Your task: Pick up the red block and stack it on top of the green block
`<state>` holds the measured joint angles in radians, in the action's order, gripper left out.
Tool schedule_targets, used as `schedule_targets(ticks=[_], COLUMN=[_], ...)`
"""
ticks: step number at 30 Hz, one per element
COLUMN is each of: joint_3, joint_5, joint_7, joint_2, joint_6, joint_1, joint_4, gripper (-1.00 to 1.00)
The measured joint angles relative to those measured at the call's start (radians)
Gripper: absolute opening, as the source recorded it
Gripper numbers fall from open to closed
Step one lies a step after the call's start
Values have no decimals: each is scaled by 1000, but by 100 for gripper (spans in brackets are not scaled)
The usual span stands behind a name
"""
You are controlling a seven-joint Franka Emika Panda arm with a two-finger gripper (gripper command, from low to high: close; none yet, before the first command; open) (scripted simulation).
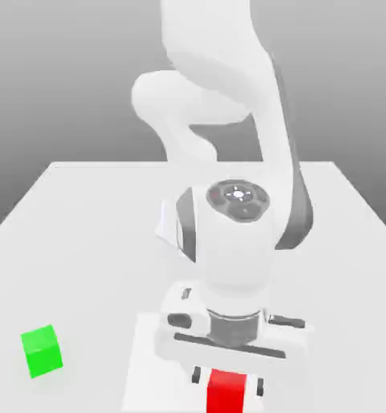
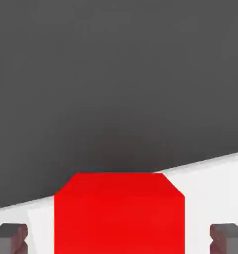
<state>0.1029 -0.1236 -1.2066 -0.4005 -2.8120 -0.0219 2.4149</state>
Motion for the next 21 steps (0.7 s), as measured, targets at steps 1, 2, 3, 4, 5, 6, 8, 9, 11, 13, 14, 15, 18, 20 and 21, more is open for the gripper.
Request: schedule_targets(ticks=[1, 2, 3, 4, 5, 6, 8, 9, 11, 13, 14, 15, 18, 20, 21], joint_3=[0, 0, 0, -3, 0, 6, 15, 22, -5, -55, -82, -108, -193, -252, -268], joint_5=[0, -1, -1, -4, 0, 9, 32, 43, 65, 85, 94, 103, 130, 153, 171], joint_7=[0, -1, -1, -3, 0, 6, 23, 31, 25, 1, -11, -24, -65, -92, -94], joint_2=[0, 0, 0, -11, 2, 26, 90, 125, 174, 203, 217, 230, 270, 282, 260], joint_6=[0, -1, -1, -10, 0, 21, 74, 103, 140, 156, 162, 168, 186, 186, 165], joint_1=[0, 0, 0, 2, 0, -4, -9, -14, -48, -98, -123, -148, -228, -293, -314], joint_4=[0, 0, 0, -2, 0, 4, 15, 21, 33, 47, 53, 61, 83, 93, 93], gripper=[-100, -100, -100, -100, -100, -100, -100, -100, -100, -100, -100, -100, -100, -100, -100])
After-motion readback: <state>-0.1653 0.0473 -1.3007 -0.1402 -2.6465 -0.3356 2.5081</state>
